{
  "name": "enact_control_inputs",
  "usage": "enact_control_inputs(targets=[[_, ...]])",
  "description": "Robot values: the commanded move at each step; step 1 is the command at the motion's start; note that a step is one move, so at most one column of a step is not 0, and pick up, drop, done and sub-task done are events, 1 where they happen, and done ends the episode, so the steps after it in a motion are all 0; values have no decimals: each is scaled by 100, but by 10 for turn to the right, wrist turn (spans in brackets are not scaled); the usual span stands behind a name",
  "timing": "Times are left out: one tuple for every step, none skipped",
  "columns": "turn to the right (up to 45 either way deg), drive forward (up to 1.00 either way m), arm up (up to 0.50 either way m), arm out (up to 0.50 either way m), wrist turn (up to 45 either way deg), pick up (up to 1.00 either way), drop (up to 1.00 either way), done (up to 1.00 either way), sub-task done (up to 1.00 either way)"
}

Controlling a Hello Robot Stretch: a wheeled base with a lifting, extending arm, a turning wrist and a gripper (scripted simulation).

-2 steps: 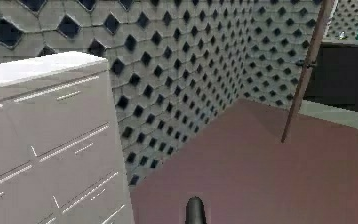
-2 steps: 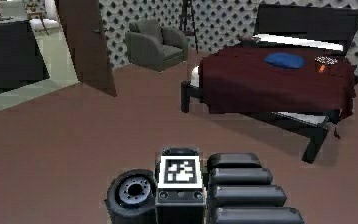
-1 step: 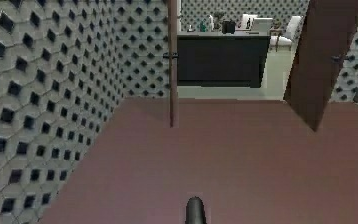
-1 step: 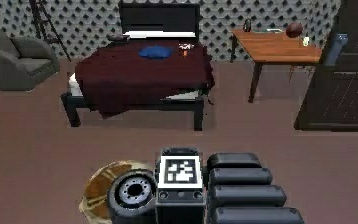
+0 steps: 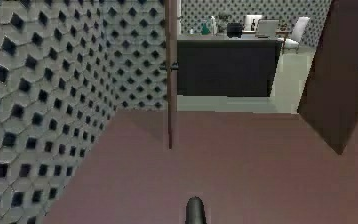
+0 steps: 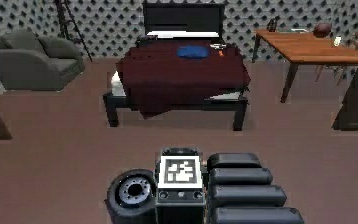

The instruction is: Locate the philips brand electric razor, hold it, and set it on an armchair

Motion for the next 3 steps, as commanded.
enact_control_inputs(targets=[[420,0,0,0,0,0,0,0,0],[0,60,0,0,0,0,0,0,0],[180,0,0,0,0,0,0,0,0]])
